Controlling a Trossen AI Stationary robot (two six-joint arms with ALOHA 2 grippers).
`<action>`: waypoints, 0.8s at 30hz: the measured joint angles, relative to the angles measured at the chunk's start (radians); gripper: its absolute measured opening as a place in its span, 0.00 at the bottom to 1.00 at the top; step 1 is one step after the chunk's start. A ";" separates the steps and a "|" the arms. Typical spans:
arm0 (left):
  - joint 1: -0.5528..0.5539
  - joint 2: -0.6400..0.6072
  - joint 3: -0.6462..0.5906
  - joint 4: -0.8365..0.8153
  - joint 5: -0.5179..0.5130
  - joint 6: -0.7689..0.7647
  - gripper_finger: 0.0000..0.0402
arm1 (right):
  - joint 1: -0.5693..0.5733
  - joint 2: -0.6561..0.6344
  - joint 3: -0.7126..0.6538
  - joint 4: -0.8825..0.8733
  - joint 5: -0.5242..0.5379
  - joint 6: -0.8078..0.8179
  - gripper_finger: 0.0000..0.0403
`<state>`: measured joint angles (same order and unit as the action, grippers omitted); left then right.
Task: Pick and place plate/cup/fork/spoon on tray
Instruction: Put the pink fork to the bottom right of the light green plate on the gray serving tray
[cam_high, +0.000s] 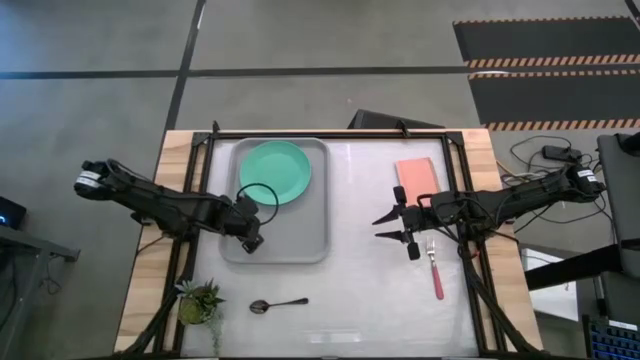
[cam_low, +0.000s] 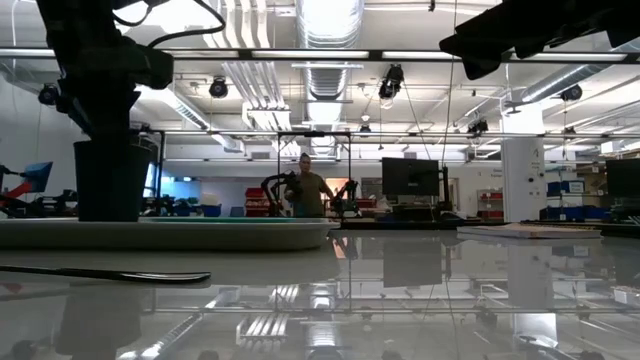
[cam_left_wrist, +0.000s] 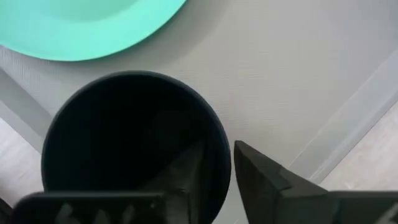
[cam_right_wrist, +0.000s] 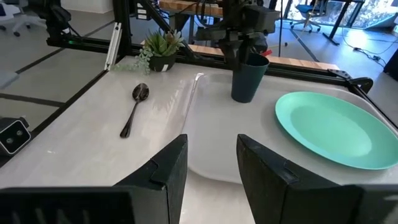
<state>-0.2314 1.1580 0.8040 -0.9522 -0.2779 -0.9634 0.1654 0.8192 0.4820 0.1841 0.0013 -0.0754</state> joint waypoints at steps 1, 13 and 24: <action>0.000 0.000 0.000 0.000 0.000 0.000 0.20 | 0.000 0.000 0.000 0.000 0.000 0.000 0.32; 0.000 -0.015 0.019 0.000 0.011 0.037 0.27 | 0.000 0.000 0.000 0.000 0.000 0.065 0.32; -0.001 -0.094 0.019 0.001 0.023 0.058 0.27 | 0.000 0.000 0.000 0.000 0.000 0.127 0.32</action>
<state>-0.2325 1.0643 0.8227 -0.9517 -0.2547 -0.9058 0.1654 0.8192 0.4820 0.1841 0.0013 0.0517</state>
